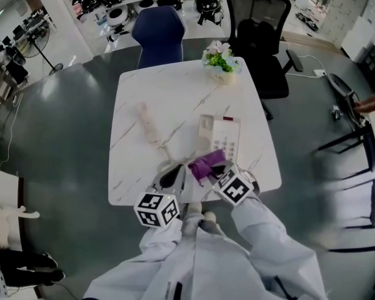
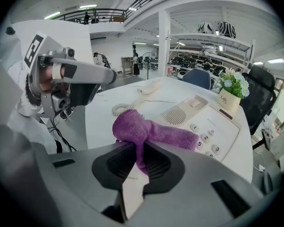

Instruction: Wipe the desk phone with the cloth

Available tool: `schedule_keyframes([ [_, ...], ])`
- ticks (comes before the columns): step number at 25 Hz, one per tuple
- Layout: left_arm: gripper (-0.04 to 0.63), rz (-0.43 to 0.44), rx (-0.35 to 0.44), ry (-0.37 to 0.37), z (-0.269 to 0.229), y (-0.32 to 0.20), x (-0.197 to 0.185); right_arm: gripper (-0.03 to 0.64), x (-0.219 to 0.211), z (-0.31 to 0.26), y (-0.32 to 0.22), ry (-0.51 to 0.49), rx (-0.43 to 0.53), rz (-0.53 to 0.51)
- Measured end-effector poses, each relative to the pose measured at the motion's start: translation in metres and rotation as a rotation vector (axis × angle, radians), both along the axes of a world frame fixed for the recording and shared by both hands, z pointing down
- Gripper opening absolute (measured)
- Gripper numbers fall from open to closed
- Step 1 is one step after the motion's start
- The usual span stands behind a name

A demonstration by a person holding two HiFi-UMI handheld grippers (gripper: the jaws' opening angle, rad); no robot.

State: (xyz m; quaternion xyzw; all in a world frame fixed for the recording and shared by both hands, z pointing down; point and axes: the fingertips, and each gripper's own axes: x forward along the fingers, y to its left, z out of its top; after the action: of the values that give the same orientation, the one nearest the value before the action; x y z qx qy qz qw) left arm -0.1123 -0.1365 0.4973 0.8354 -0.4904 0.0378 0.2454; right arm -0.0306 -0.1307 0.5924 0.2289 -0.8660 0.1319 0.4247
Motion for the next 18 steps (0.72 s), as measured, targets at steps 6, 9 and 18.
schedule_keyframes([
  [6,-0.002,0.005,0.054,-0.011,-0.02,-0.003,-0.003,0.032,0.01,-0.008,0.008,-0.137,-0.074,0.049],
  [9,-0.002,0.008,0.089,-0.017,-0.032,-0.007,-0.006,0.032,0.018,-0.026,0.001,-0.245,-0.076,0.111],
  [18,-0.002,0.012,0.172,-0.018,-0.069,-0.013,-0.011,0.032,0.046,-0.095,-0.022,-0.589,-0.003,0.28],
])
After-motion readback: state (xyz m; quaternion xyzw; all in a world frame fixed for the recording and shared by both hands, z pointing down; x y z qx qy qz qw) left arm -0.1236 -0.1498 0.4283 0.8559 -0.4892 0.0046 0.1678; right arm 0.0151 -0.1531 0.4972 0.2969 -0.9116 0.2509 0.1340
